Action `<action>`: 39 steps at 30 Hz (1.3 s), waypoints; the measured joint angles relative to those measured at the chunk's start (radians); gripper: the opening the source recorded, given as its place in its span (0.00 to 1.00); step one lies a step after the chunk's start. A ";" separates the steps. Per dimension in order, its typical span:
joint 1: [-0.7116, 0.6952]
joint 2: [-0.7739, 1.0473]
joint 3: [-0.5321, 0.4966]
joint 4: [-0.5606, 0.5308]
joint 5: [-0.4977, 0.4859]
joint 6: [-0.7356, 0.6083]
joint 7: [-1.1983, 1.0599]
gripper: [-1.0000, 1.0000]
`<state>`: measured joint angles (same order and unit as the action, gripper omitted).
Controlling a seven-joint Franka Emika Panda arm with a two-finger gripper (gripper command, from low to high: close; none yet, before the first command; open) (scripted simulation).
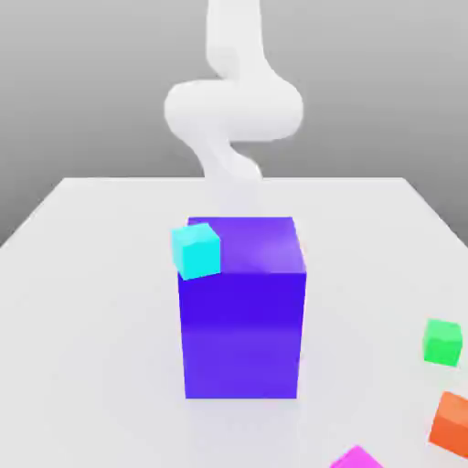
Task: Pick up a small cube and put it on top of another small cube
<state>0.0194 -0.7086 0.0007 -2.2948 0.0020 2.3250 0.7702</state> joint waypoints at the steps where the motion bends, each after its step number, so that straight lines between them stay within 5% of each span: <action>1: 0.009 0.039 0.000 0.002 0.001 0.011 -0.013 0.50; 34: 0.189 1.240 0.053 0.094 -0.071 0.407 -0.292 0.50; 35: 0.190 1.258 0.051 0.098 -0.073 0.421 -0.290 0.00; 39: 0.190 1.258 0.052 0.098 -0.073 0.420 -0.290 0.00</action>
<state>0.2094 0.5495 0.0523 -2.1972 -0.0705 2.7452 0.4799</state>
